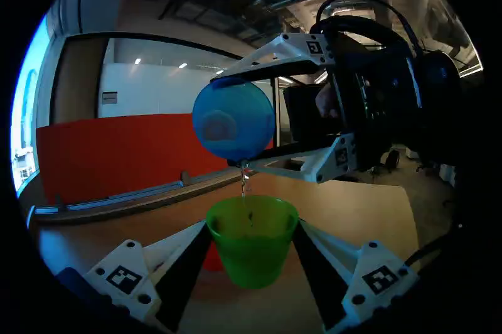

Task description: Pour water

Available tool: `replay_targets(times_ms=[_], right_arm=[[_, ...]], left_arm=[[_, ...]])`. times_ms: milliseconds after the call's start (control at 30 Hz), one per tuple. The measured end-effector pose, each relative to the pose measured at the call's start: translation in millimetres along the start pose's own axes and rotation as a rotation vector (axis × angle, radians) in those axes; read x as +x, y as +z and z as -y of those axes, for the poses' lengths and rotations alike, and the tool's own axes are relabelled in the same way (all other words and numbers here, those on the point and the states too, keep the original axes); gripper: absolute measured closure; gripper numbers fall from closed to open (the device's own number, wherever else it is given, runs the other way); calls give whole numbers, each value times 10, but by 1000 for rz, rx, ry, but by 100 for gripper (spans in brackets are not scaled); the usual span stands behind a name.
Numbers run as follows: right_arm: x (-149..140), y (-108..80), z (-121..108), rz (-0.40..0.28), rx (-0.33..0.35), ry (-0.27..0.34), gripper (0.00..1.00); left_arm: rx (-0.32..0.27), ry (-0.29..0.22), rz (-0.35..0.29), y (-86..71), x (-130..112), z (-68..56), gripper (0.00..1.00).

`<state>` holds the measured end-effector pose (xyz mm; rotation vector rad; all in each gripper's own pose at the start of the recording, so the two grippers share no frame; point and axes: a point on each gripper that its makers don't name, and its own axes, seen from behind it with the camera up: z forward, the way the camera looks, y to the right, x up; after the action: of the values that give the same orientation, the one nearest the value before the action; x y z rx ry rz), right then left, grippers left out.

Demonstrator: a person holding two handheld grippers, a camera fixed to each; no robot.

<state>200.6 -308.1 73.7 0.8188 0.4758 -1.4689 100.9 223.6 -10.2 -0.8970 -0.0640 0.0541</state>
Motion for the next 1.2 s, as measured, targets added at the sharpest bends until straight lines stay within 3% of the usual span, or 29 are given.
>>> replay_targets(times_ms=[1200], right_arm=[[126,-111,-49,0,-29,-96,8]], left_arm=[[3,-3,-2,6,28,3,14]])
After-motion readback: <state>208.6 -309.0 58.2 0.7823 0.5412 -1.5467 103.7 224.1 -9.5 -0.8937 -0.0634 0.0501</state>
